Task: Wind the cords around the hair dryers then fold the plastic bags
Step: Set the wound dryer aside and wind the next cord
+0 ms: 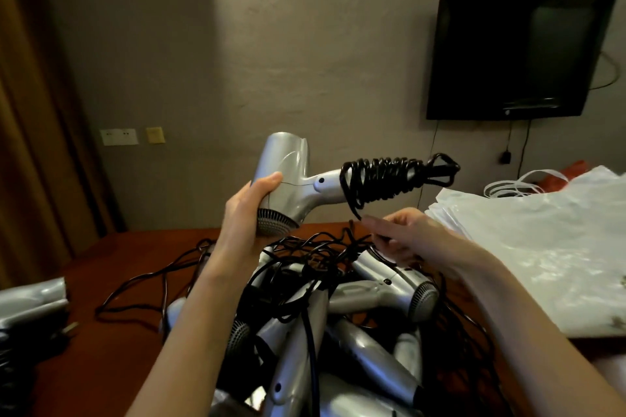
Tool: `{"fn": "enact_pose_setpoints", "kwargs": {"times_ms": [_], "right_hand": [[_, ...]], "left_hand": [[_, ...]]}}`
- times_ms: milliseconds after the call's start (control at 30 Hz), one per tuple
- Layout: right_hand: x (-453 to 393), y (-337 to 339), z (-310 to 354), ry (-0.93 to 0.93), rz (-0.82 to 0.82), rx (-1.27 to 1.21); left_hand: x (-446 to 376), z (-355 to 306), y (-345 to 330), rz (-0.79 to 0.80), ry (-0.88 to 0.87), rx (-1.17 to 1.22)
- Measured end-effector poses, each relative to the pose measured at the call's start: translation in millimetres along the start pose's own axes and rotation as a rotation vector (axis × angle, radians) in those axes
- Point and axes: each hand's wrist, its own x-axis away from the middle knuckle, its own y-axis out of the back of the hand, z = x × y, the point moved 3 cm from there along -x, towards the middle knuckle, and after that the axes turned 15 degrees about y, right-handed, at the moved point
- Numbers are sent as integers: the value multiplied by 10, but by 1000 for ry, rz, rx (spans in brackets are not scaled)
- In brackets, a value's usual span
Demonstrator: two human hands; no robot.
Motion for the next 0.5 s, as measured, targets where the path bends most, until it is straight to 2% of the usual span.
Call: {"fn": "enact_pose_setpoints", "kwargs": {"times_ms": [33,67,133,200,300,367,500], "right_hand": [[12,33,-10,-7,49,-142],[39,76,-23,9,81,-141],[124,140,-6,16,55,100],[133,254,-204,-40,-4,112],[53,303,-158,-78,-106,280],[18,279,-102,-129,-95,336],[77,169,118,-43,-19,252]], "left_hand": [[-6,7,-3,31,18,-8],[-9,11,-9,60,29,-29],[-8,13,0,108,32,-100],[18,4,8,138,37,-165],[63,-36,29,154,19,-230],[88,-72,27,162,-25,-288],[123,-63,-62,166,-124,-462]]}}
